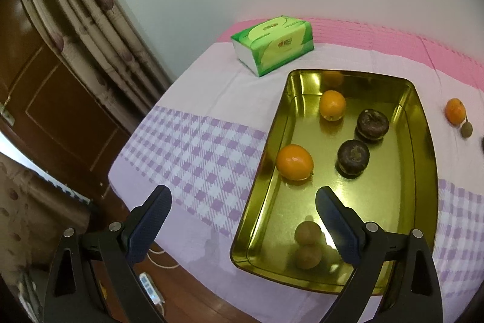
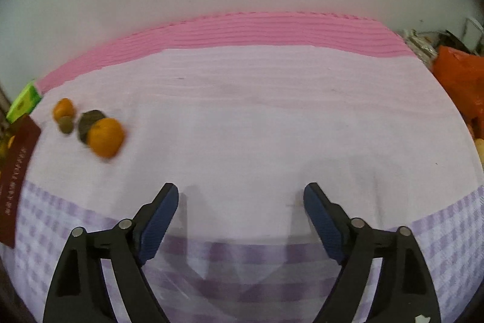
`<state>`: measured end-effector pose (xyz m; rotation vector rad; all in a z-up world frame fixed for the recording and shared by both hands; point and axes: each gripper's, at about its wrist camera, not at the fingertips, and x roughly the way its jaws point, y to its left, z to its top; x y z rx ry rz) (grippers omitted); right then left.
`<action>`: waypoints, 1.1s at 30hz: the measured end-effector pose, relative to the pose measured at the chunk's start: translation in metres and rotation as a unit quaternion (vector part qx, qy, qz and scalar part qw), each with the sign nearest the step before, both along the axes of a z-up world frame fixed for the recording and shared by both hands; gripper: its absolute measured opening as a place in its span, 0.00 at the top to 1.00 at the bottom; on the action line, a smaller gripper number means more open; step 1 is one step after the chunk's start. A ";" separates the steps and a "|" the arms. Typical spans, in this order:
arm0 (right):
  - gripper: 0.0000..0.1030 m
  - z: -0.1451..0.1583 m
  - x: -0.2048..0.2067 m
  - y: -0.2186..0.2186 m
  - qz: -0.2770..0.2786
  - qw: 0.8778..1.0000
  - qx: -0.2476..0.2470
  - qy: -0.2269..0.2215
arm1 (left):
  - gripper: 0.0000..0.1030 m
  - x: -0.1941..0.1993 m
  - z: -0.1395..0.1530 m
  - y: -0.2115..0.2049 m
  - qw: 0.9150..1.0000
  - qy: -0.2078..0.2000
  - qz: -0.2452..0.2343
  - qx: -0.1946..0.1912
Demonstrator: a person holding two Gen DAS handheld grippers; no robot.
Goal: Organize fruits
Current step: 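Reach the left gripper to an orange on the cloth and grasp it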
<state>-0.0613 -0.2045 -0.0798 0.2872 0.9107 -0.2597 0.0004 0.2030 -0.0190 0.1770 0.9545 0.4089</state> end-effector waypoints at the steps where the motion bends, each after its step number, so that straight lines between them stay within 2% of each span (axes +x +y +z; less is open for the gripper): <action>1: 0.14 -0.002 0.000 -0.003 -0.002 1.000 -0.004 0.002 | 0.07 -0.001 0.001 -0.004 1.000 -0.001 -0.003 0.008; 9: 0.02 -0.007 0.009 -0.013 0.004 1.000 -0.017 0.012 | 0.06 -0.005 0.012 -0.025 0.999 -0.011 -0.026 0.037; 14: 0.01 -0.005 0.010 -0.017 0.000 1.000 -0.017 0.013 | 0.05 -0.003 0.016 -0.047 0.997 -0.009 -0.052 0.059; 23: 0.00 -0.004 0.011 -0.016 0.004 1.000 -0.015 0.013 | 0.05 0.015 0.025 -0.104 0.991 -0.010 -0.110 0.073; 28: 0.00 -0.005 0.012 -0.019 0.004 1.000 -0.014 0.012 | 0.05 0.031 0.024 -0.141 0.986 -0.005 -0.157 0.063; 33: 0.00 -0.005 0.013 -0.019 0.004 1.000 -0.014 0.013 | 0.05 0.056 0.023 -0.176 0.978 0.009 -0.205 0.031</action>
